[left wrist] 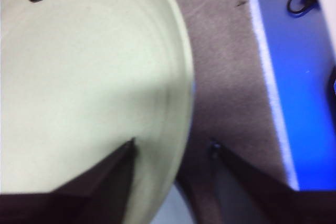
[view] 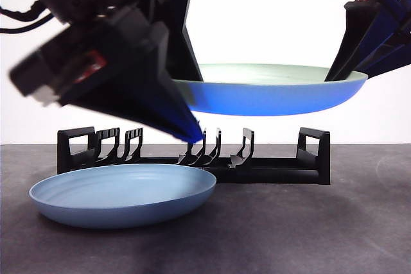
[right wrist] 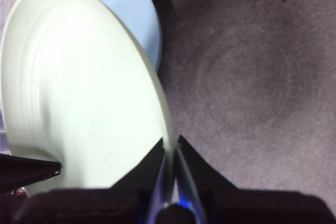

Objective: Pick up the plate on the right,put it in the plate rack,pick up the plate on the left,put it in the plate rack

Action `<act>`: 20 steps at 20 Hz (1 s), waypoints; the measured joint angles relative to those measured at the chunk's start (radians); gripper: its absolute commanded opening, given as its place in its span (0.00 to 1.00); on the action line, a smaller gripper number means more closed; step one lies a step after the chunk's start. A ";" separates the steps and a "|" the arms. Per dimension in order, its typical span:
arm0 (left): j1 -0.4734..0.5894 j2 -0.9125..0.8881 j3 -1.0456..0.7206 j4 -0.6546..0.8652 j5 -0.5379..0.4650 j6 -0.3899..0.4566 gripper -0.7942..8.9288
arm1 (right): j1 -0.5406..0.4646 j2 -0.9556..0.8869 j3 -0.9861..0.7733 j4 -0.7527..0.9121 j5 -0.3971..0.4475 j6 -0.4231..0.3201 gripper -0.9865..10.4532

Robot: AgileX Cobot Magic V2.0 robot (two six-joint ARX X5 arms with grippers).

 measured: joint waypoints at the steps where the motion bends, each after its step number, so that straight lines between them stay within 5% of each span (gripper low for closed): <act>1: 0.000 0.002 0.002 0.001 -0.006 0.000 0.07 | 0.000 0.000 0.000 0.000 -0.001 0.000 0.08; 10: -0.009 0.003 0.003 0.001 -0.029 0.054 0.07 | -0.002 0.003 0.000 0.005 0.000 0.002 0.08; 20: -0.006 0.013 0.002 0.010 -0.055 0.018 0.07 | -0.003 -0.009 0.051 0.013 -0.025 -0.004 0.28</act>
